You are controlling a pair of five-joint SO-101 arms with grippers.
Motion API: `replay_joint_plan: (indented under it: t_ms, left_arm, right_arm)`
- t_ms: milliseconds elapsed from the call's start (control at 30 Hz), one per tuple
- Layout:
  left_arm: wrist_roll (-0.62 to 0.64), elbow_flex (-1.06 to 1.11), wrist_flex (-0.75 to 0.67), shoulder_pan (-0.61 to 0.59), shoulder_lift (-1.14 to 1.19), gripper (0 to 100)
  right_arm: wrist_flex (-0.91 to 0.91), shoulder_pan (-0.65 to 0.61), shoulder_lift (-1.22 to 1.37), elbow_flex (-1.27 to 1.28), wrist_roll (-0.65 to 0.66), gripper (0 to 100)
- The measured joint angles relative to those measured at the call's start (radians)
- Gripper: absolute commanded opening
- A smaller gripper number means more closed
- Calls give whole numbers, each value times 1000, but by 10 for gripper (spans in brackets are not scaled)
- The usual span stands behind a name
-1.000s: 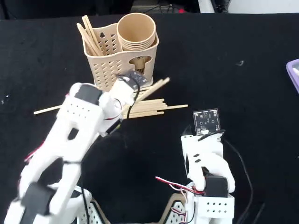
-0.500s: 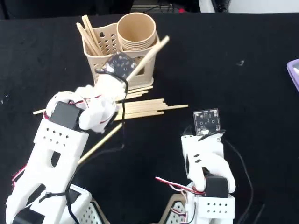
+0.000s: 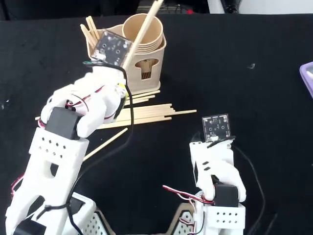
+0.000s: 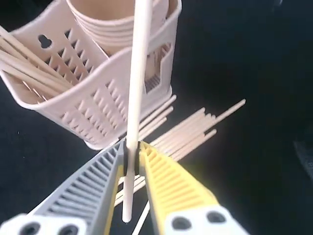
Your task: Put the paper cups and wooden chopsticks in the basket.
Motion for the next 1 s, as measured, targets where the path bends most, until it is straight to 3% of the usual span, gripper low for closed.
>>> replay_joint_plan:
  t_ms: [133, 400, 567, 833, 1000]
  left_arm:
    - [60, -43, -23, 0, 0, 30]
    - [167, -40, -247, -81, -48, 30]
    - [265, 117, -493, -146, -107, 30]
    - [344, 405, -1020, -176, -75, 30]
    - [345, 425, -1143, -176, 6, 30]
  right_arm:
    - [-9, 0, 0, 0, 0, 114]
    - [-12, 0, 0, 0, 0, 114]
    - [-12, 0, 0, 0, 0, 114]
    - [-12, 0, 0, 0, 0, 114]
    - [-12, 0, 0, 0, 0, 114]
